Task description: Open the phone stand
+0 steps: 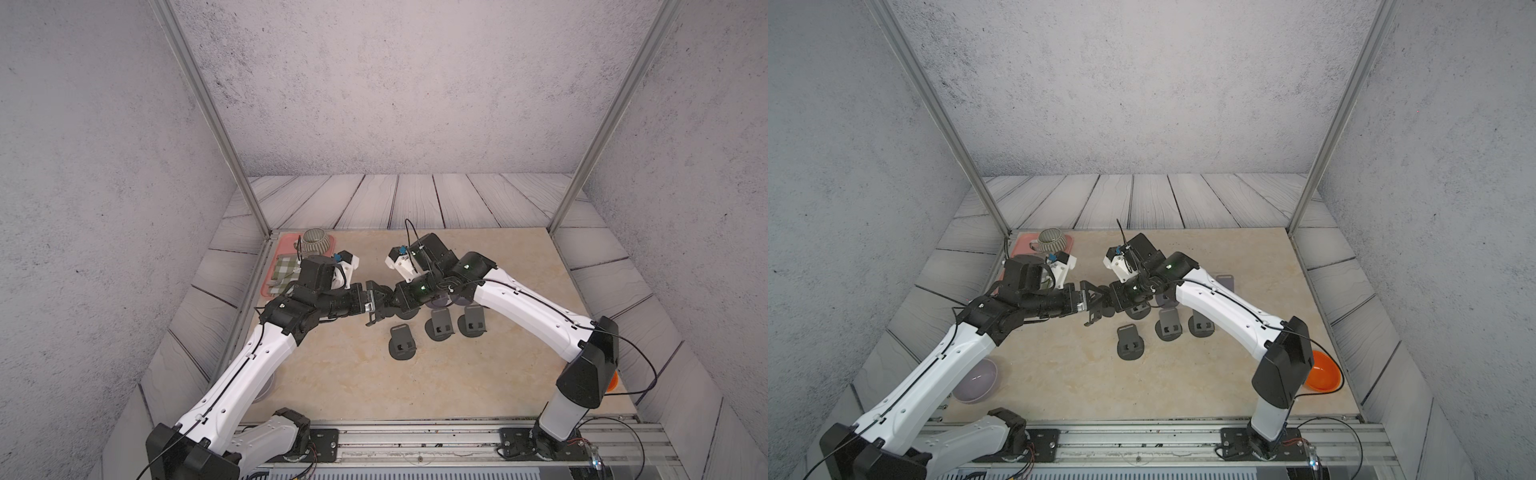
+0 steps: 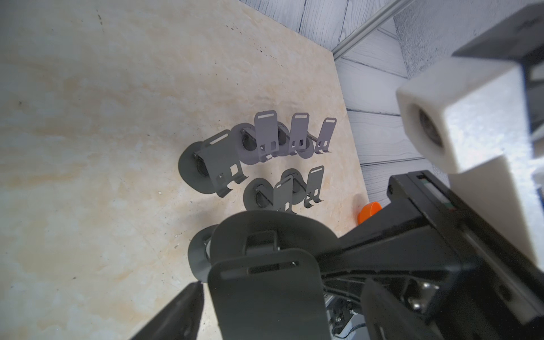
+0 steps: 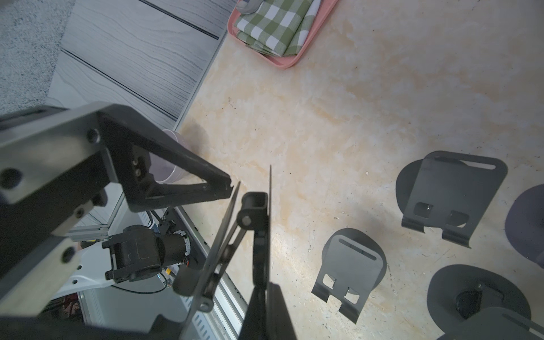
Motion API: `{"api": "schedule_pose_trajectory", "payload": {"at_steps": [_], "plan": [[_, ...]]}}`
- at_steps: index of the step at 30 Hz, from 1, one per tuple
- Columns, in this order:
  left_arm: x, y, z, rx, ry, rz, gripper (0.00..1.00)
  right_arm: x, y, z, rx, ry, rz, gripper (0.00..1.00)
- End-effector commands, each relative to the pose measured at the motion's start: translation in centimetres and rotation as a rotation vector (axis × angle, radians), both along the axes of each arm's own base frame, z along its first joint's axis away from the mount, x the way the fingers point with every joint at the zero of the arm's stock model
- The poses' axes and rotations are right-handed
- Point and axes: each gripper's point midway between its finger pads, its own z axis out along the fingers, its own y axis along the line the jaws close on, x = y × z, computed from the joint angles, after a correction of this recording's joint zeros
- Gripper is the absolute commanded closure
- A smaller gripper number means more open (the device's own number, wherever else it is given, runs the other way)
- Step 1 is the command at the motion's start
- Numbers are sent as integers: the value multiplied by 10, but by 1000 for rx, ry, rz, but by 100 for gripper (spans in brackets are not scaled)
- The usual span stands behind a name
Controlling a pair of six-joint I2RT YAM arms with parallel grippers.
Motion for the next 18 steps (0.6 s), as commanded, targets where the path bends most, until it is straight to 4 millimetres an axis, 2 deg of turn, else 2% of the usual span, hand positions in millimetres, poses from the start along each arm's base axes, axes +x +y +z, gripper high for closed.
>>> {"api": "schedule_pose_trajectory", "payload": {"at_steps": [1, 7, 18], "plan": [[3, -4, 11, -28, -32, -26, 17, -3, -1, 24, 52, -34, 2, 99], [-1, -6, 6, -41, -13, -41, 22, -1, 1, 26, 55, -38, 2, 99], [-1, -6, 10, -46, -12, -43, 51, 0, 1, 27, 52, -39, -5, 99]]}}
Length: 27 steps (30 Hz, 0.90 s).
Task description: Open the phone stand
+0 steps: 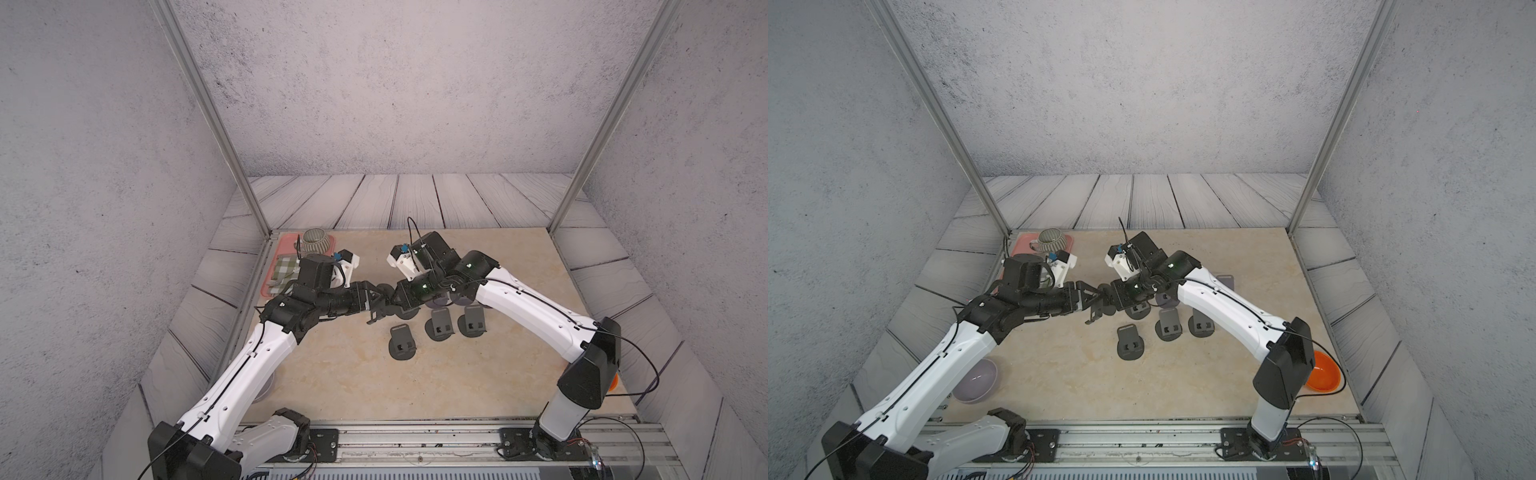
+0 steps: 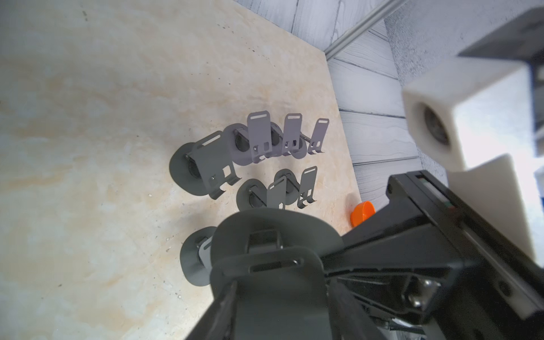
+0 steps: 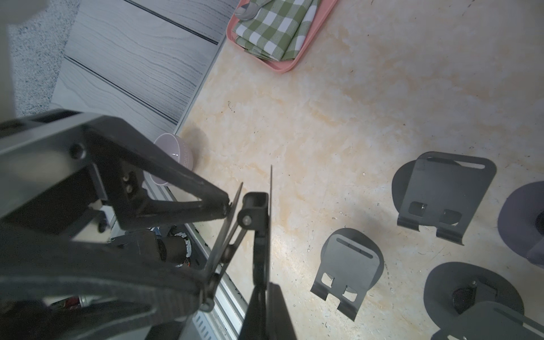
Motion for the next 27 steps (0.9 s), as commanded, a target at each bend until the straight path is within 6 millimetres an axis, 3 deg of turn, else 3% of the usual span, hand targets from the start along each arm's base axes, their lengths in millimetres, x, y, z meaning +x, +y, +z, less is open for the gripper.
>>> {"api": "schedule_pose_trajectory", "payload": {"at_steps": [1, 8, 10, 12, 14, 22, 27], "plan": [[-1, -3, 8, -17, -15, -22, 51, 1, 2, 24, 49, -42, 3, 99], [-1, -2, 11, -11, -19, -25, 52, 3, -1, 25, 32, -57, -8, 99], [-2, -1, 7, 2, -14, -27, 39, 2, -1, 26, 37, -55, -5, 99], [-3, 1, 3, 14, -6, -25, 18, 1, 0, 26, 40, -51, -2, 99], [-3, 0, 2, 15, -1, -28, 12, 1, 1, 27, 50, -50, 4, 99], [4, -4, 2, -3, -4, -29, 15, -2, 4, 28, 65, -37, 15, 99], [6, -6, 3, -15, -5, -31, 34, 1, 1, 26, 48, -47, 3, 99]]}}
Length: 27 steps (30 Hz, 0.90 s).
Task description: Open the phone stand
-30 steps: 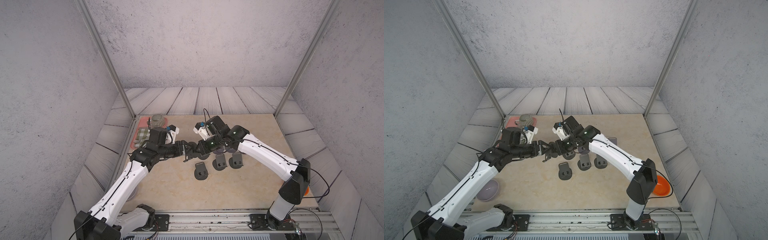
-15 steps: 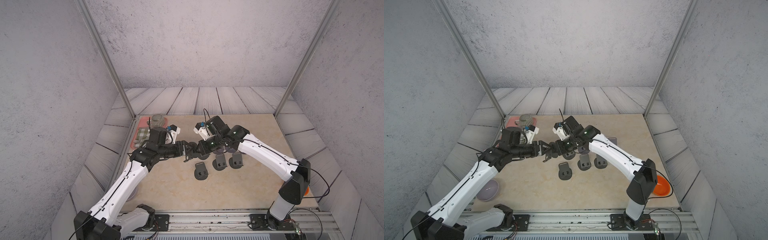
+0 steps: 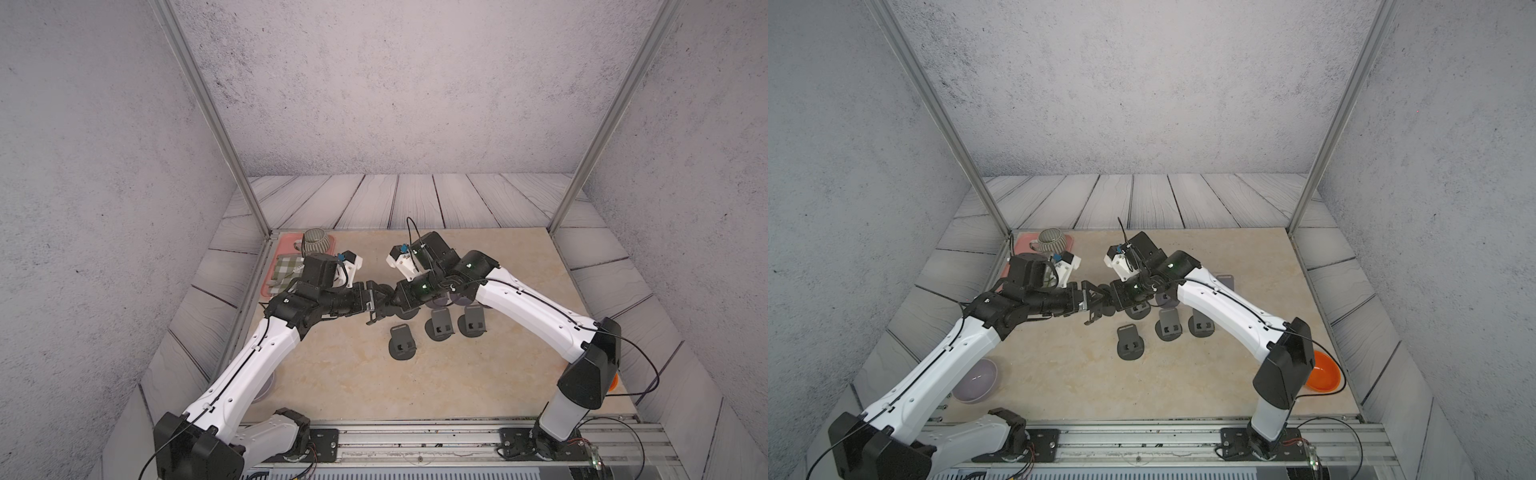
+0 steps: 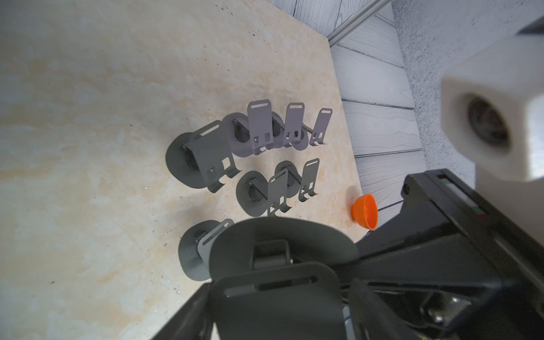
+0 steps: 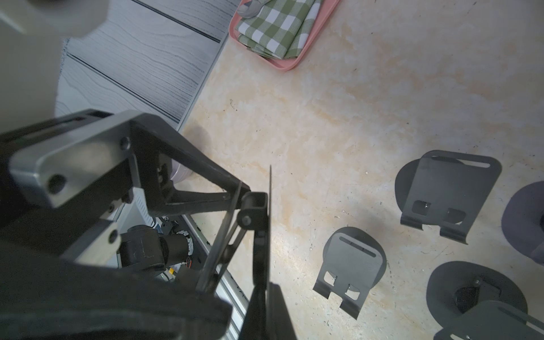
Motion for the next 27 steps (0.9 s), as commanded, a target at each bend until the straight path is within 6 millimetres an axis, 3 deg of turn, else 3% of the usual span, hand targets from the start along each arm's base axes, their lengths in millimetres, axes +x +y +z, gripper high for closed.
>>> {"api": "schedule_pose_trajectory", "payload": {"at_steps": [1, 4, 27], "plan": [[4, -3, 13, -30, -42, -11, 38, 2, 1, 23, 43, -49, -2, 99], [3, -2, 15, -29, -47, -7, 44, 4, -1, 20, 31, -46, -14, 99], [-18, 26, 43, 33, -151, 57, 45, 55, -30, -15, -85, 90, -221, 100]]}}
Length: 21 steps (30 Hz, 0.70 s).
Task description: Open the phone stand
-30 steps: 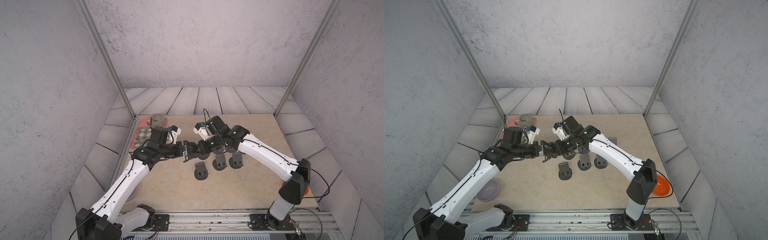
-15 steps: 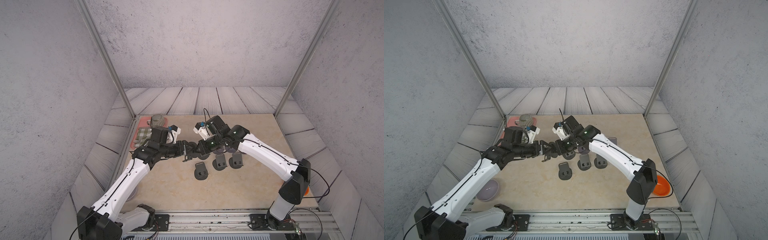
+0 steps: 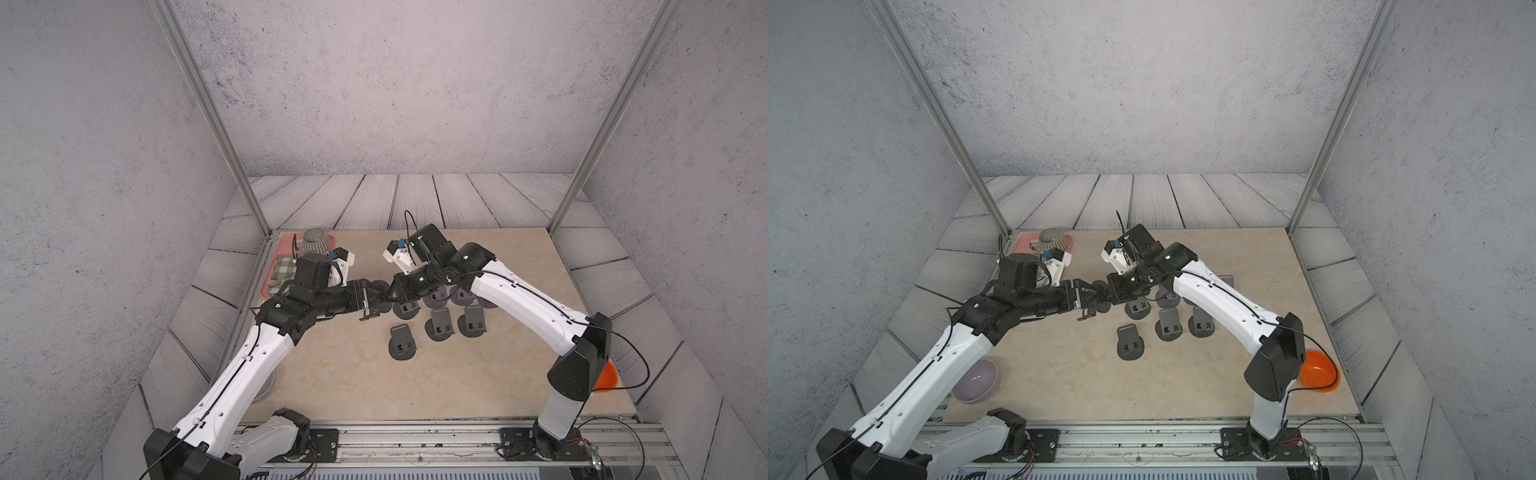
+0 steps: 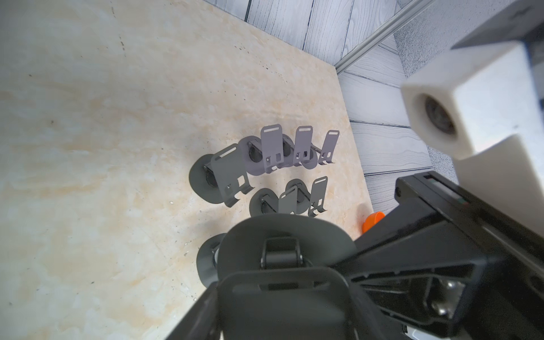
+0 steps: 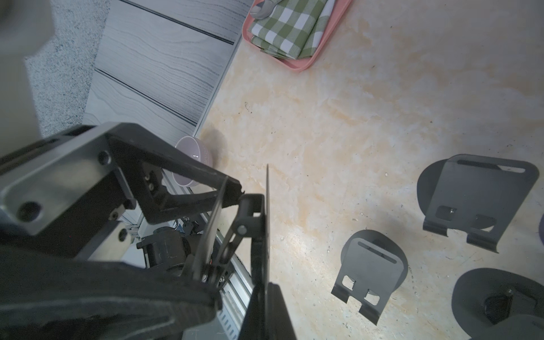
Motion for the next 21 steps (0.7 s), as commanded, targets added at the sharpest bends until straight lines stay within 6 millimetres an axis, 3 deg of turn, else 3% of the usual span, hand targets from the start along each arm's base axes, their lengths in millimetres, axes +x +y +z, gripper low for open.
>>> {"api": "schedule_pose_trajectory", "payload": {"at_steps": [1, 13, 21], "plan": [[-20, 10, 26, 2, -73, -20, 45, 47, -39, -26, -129, 18, -201, 100], [-37, 49, 37, 38, -189, 149, 45, 59, -33, -27, -70, 95, -231, 100], [-47, 61, 47, 7, -267, 200, 45, 62, -27, -25, -22, 140, -245, 100]]}}
